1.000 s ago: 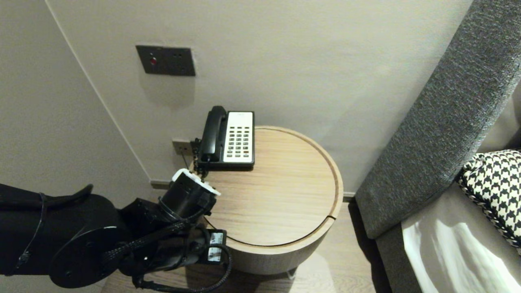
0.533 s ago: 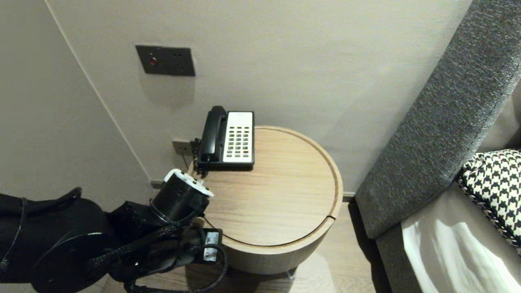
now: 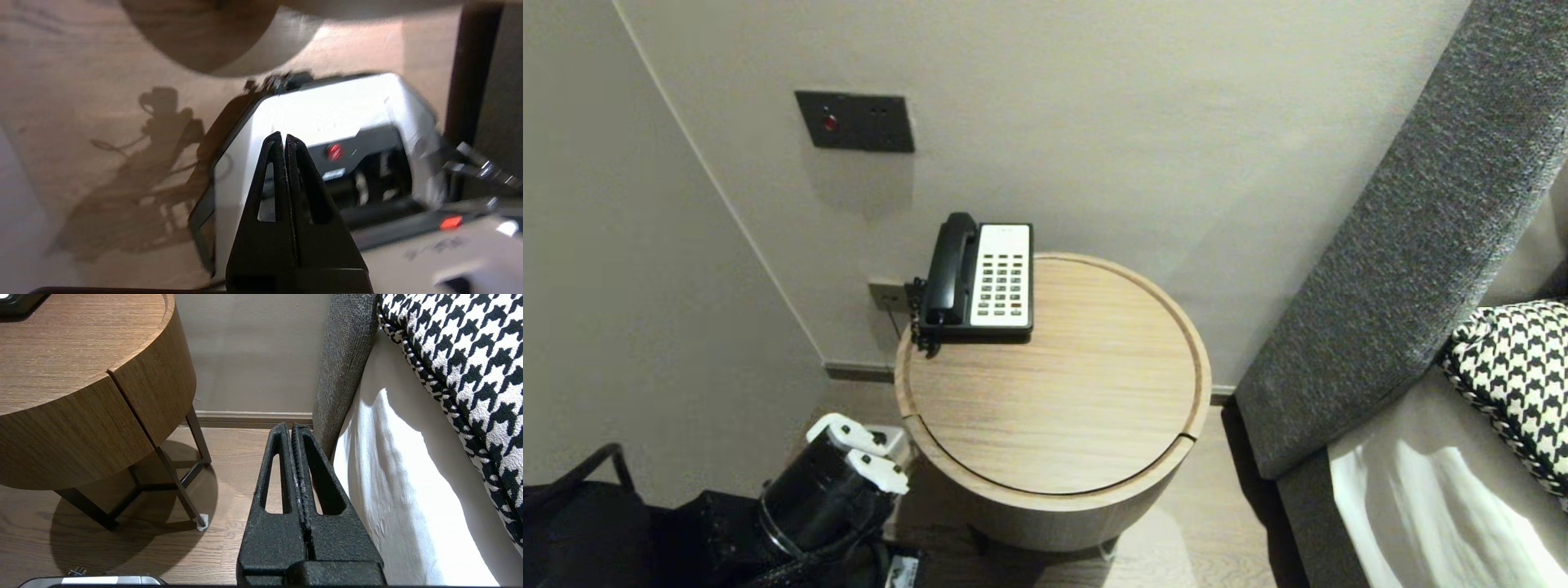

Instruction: Open the nightstand drawer

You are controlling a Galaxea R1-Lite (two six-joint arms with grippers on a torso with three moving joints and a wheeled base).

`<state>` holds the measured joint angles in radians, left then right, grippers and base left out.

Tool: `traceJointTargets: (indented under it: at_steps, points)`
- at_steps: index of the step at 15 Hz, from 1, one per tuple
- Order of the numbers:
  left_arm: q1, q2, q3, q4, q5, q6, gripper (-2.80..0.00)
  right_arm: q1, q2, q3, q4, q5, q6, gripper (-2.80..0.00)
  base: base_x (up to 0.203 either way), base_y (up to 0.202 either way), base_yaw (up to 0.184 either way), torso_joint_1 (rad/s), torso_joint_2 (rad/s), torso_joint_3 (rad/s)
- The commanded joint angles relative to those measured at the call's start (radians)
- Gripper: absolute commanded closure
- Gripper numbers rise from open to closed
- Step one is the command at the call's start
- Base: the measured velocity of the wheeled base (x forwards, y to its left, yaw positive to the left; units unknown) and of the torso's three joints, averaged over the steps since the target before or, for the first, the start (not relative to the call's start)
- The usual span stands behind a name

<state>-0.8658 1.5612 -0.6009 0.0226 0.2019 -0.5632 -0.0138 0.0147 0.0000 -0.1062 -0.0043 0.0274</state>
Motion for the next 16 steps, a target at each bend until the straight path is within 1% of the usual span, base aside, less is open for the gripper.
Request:
traceJointTargets:
  at_steps: [1, 3, 5, 6, 7, 9, 11, 13, 14, 15, 16]
  points:
    - [0.003, -0.093, 0.087, 0.002, 0.003, -0.004, 0.00, 0.000, 0.001, 0.040, -0.001, 0.000, 0.000, 0.00, 0.000, 0.000, 0.000, 0.000, 0.00, 0.000]
    - [0.040, -0.161, 0.157, 0.002, 0.006, -0.003, 0.00, 0.000, 0.001, 0.040, -0.001, 0.000, 0.000, 0.00, 0.000, 0.000, 0.000, 0.000, 0.00, 0.000]
    - [0.130, -0.210, 0.209, 0.002, 0.006, 0.004, 0.00, 0.000, 0.001, 0.040, -0.001, 0.000, 0.000, 0.00, 0.000, 0.000, 0.000, 0.000, 0.00, 0.000]
    - [0.192, -0.230, 0.226, 0.001, 0.002, 0.023, 0.00, 0.000, 0.001, 0.040, -0.001, 0.000, 0.000, 0.00, 0.000, 0.000, 0.000, 0.000, 0.00, 0.000]
    - [0.272, -0.254, 0.242, 0.000, -0.009, 0.058, 0.00, 0.000, 0.001, 0.040, -0.001, 0.000, 0.000, 0.00, 0.000, 0.000, 0.000, 0.000, 0.00, 0.000]
    - [0.445, -0.301, 0.258, 0.000, -0.060, 0.147, 0.00, 0.000, 0.001, 0.040, -0.001, 0.000, 0.000, 0.00, 0.000, 0.000, 0.000, 0.000, 0.00, 0.000]
    - [0.638, -0.328, 0.255, -0.004, -0.125, 0.257, 0.00, 0.000, 0.001, 0.040, -0.001, 0.000, 0.000, 0.00, 0.000, 0.000, 0.000, 0.000, 0.00, 0.000]
    - [0.835, -0.342, 0.224, -0.004, -0.213, 0.368, 0.00, 0.000, 0.001, 0.040, -0.001, 0.000, 0.000, 0.00, 0.000, 0.000, 0.000, 0.000, 0.00, 0.000]
    - [0.909, -0.354, 0.197, -0.001, -0.259, 0.415, 0.00, 0.000, 0.001, 0.040, -0.001, 0.000, 0.000, 0.00, 0.000, 0.000, 0.000, 0.000, 0.00, 0.000]
    - [0.958, -0.382, 0.162, 0.008, -0.298, 0.458, 0.00, 0.000, 0.001, 0.040, -0.001, 0.000, 0.000, 0.00, 0.000, 0.000, 0.000, 0.000, 0.00, 0.000]
    - [0.970, -0.415, 0.141, 0.028, -0.316, 0.477, 0.00, 0.000, 0.001, 0.040, -0.001, 0.000, 0.000, 0.00, 0.000, 0.000, 0.000, 0.000, 0.00, 0.000]
